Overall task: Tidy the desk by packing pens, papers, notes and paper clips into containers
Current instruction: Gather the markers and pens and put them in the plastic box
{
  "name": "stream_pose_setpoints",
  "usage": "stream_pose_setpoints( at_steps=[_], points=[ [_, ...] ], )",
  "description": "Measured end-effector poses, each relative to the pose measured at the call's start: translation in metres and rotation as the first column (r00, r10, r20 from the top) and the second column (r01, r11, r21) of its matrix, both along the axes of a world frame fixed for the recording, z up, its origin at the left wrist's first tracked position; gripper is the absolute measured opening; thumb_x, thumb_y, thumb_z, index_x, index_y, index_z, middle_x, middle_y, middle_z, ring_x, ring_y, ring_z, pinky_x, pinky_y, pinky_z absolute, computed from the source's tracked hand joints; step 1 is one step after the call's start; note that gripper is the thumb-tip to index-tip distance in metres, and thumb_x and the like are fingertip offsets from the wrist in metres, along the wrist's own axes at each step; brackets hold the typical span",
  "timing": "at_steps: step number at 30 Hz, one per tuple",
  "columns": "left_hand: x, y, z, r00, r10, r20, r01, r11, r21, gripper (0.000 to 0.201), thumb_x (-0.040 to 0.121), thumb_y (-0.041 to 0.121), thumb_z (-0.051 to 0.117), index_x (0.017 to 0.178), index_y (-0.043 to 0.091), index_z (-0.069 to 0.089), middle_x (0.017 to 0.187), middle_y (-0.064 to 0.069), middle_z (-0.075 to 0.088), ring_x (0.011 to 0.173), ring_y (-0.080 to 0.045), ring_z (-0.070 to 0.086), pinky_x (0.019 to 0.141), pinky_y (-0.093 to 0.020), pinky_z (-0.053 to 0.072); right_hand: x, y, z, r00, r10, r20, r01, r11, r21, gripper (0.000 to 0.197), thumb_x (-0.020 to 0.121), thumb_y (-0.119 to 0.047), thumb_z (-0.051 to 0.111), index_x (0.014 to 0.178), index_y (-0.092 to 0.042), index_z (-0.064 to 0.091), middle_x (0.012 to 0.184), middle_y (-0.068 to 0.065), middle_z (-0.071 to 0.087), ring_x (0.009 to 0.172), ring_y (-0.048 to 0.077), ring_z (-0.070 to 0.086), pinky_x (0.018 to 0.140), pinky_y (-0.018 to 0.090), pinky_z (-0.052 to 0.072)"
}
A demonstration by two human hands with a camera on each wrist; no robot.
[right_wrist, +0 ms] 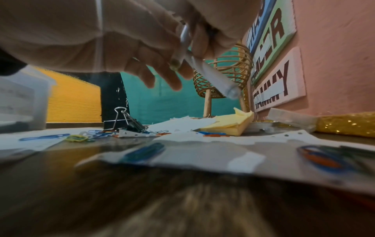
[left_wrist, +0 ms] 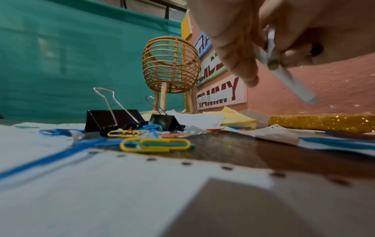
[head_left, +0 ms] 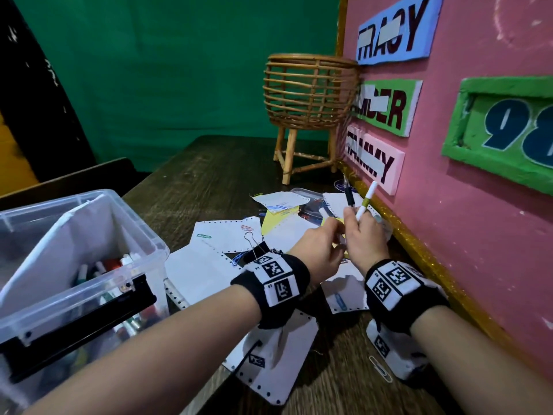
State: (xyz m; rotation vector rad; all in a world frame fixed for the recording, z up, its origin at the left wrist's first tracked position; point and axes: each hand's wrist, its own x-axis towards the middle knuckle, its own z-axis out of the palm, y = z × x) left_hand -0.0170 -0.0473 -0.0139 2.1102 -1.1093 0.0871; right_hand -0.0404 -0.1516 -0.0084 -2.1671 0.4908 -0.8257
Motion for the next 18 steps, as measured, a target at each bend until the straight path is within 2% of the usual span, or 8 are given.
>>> stream_pose_setpoints(
  at_steps=[3, 6, 8, 11, 13, 15, 17, 18],
  points=[
    [0.005, 0.002, 0.003, 0.996, 0.087, 0.019, -0.081, 0.977, -0.198, 0.023, 0.093, 0.013, 0.048, 0.114, 0.005, 0.051, 0.101, -0.01, 0.066, 0.089, -0.026, 0.063, 0.077, -0.028, 0.047, -0.003, 0.001, 0.001, 1.0, 0.023, 0.008, -0.023, 1.0, 0.001, 0.037, 0.099, -0.028, 0.036, 0.102, 0.003, 0.057, 0.084, 0.016, 0.059, 0.082, 0.026, 0.056, 0.067, 0.025, 0.035],
    [0.014, 0.008, 0.007, 0.986, 0.162, -0.024, -0.158, 0.902, -0.401, 0.007, 0.09, 0.009, 0.055, 0.097, 0.007, 0.056, 0.08, -0.002, 0.061, 0.071, -0.018, 0.059, 0.065, -0.012, 0.044, -0.005, 0.004, 0.0, 0.992, 0.115, -0.05, -0.114, 0.993, 0.013, 0.032, 0.099, -0.028, 0.038, 0.104, -0.002, 0.055, 0.086, 0.011, 0.058, 0.083, 0.023, 0.055, 0.07, 0.029, 0.039],
    [0.02, 0.012, 0.005, 0.979, 0.151, -0.138, -0.198, 0.873, -0.446, 0.014, 0.088, 0.007, 0.058, 0.082, 0.016, 0.05, 0.073, 0.0, 0.061, 0.066, -0.019, 0.062, 0.067, -0.019, 0.051, -0.006, 0.008, -0.002, 0.974, 0.213, -0.082, -0.209, 0.976, 0.056, 0.029, 0.099, -0.027, 0.038, 0.103, -0.004, 0.054, 0.087, 0.01, 0.061, 0.08, 0.025, 0.059, 0.07, 0.033, 0.044],
    [0.021, 0.016, 0.004, 0.944, 0.069, -0.323, -0.235, 0.828, -0.51, 0.032, 0.086, 0.005, 0.062, 0.072, 0.023, 0.039, 0.068, 0.002, 0.06, 0.062, -0.013, 0.064, 0.06, -0.022, 0.051, -0.01, 0.016, 0.0, 0.939, 0.343, -0.035, -0.326, 0.915, 0.238, 0.021, 0.099, -0.027, 0.037, 0.09, -0.013, 0.048, 0.069, 0.006, 0.055, 0.048, 0.016, 0.052, 0.045, 0.026, 0.045],
    [0.018, 0.019, 0.008, 0.895, -0.015, -0.447, -0.26, 0.795, -0.548, 0.025, 0.086, 0.006, 0.063, 0.081, 0.021, 0.042, 0.071, 0.002, 0.062, 0.059, 0.0, 0.064, 0.056, -0.011, 0.046, -0.013, 0.019, 0.003, 0.927, 0.375, -0.003, -0.353, 0.875, 0.331, 0.02, 0.099, -0.031, 0.036, 0.085, -0.02, 0.044, 0.063, 0.002, 0.043, 0.041, 0.008, 0.036, 0.037, 0.018, 0.031],
    [0.014, 0.02, 0.016, 0.814, -0.097, -0.572, -0.289, 0.787, -0.545, 0.021, 0.089, 0.013, 0.061, 0.104, 0.015, 0.048, 0.079, 0.004, 0.064, 0.064, 0.007, 0.062, 0.057, -0.008, 0.044, -0.016, 0.021, 0.007, 0.91, 0.413, 0.036, -0.393, 0.831, 0.394, 0.02, 0.097, -0.038, 0.039, 0.086, -0.022, 0.046, 0.057, -0.002, 0.034, 0.037, 0.004, 0.027, 0.035, 0.017, 0.022],
    [0.011, 0.02, 0.024, 0.735, -0.155, -0.66, -0.267, 0.829, -0.491, 0.034, 0.093, 0.03, 0.053, 0.12, 0.011, 0.05, 0.095, 0.0, 0.066, 0.083, -0.003, 0.06, 0.071, -0.017, 0.044, -0.02, 0.025, 0.013, 0.882, 0.464, 0.08, -0.444, 0.765, 0.467, 0.024, 0.093, -0.041, 0.045, 0.086, -0.018, 0.048, 0.05, -0.006, 0.028, 0.032, 0.003, 0.022, 0.034, 0.014, 0.017],
    [0.008, 0.021, 0.029, 0.691, -0.2, -0.695, -0.226, 0.853, -0.47, 0.038, 0.094, 0.04, 0.048, 0.118, 0.012, 0.055, 0.101, -0.002, 0.066, 0.09, -0.009, 0.059, 0.078, -0.023, 0.044, -0.021, 0.029, 0.016, 0.873, 0.479, 0.095, -0.455, 0.725, 0.518, 0.024, 0.092, -0.038, 0.048, 0.081, -0.016, 0.047, 0.046, -0.007, 0.026, 0.031, 0.004, 0.02, 0.033, 0.013, 0.016]
  ],
)
